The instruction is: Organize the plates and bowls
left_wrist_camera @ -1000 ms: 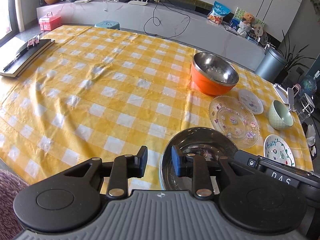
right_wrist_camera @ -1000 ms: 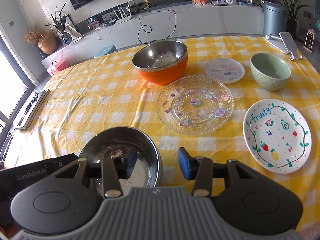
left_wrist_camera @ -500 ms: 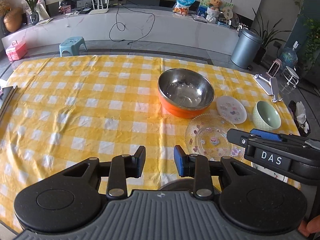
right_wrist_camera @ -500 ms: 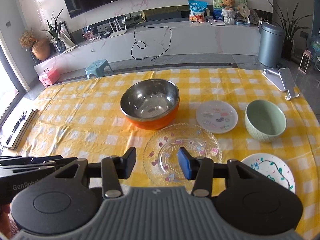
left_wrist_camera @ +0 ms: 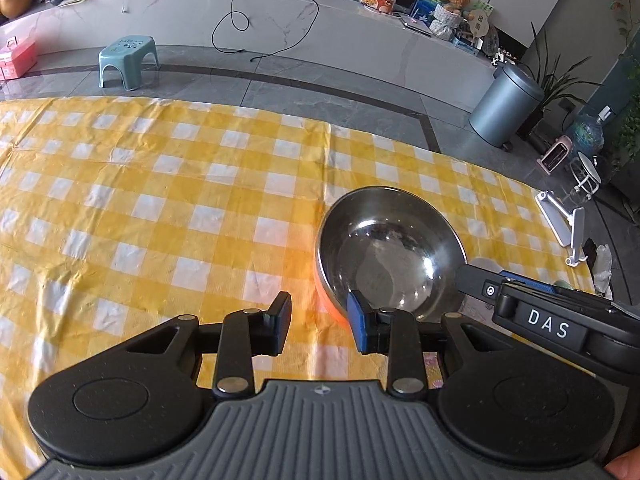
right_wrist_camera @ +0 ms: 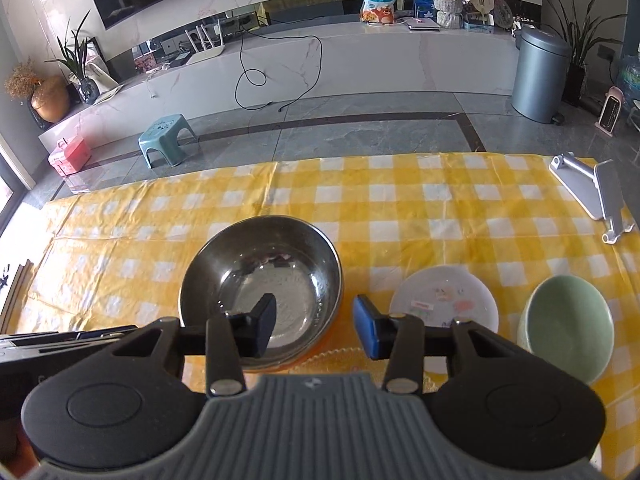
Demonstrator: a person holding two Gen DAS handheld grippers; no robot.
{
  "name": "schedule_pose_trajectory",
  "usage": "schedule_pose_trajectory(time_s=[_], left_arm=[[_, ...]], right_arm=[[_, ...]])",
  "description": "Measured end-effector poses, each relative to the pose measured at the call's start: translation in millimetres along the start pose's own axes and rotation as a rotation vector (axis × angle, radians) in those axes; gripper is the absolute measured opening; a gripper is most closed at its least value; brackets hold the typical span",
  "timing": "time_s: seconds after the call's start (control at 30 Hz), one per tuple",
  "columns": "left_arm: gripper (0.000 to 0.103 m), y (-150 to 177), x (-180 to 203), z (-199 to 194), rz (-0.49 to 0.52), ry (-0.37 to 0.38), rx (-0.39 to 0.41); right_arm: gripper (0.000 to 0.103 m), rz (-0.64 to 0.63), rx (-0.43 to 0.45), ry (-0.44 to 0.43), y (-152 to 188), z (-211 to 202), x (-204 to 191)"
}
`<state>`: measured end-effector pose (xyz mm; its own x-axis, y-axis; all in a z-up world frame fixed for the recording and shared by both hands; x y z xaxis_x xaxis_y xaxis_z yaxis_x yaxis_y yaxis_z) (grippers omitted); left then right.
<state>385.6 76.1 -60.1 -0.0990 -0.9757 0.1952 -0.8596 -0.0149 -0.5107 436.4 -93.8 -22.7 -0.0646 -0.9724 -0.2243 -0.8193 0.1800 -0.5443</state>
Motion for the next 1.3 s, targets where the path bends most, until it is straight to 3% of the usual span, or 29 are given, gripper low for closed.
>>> schedule_pose_trajectory(time_s=[0.33,0.53,0.67,0.97,1.3], left_arm=[[0.026,-17.5,-0.4,38.6,-0.002,-0.021,-0.026],[0.01,-15.3,2.9,46.2,0.001,-0.012,-0.043],[0.009,-14.7,5.1,40.6,0.004,-0.037,-0.038],[0.008,-11.7,4.1,-12.9,0.017,-0.082,-0.01],[0.008,26.9,6.5,-92.2,0.036,-0.099,0.029]], right_arm=[[0.023,0.022,-0.083,0.024,-11.3,48.3,8.0],[0.007,0.032,-0.096,0.031,-10.9,53.7,10.3],[0.003,0.05,-0.093,0.03,-11.8,50.7,11.6],[0.003,0.06,-0.065,-0.038,-6.7,12.7,-1.1],[0.004,0.059,-0.008,-0.124,34.4,-78.8,-16.9]])
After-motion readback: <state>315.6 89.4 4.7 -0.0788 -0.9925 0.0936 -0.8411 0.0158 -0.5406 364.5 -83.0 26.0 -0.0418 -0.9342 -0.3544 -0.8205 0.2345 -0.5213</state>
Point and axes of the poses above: each gripper's, at about its wrist camera, not at the fingertips, and z roughly the way its jaws point, x to its right, y to its underside, the point moved 4 cm from there along z, roughly the way its jaws point, and after that the axes turned 4 degrees about z, right-handed, at the moved point
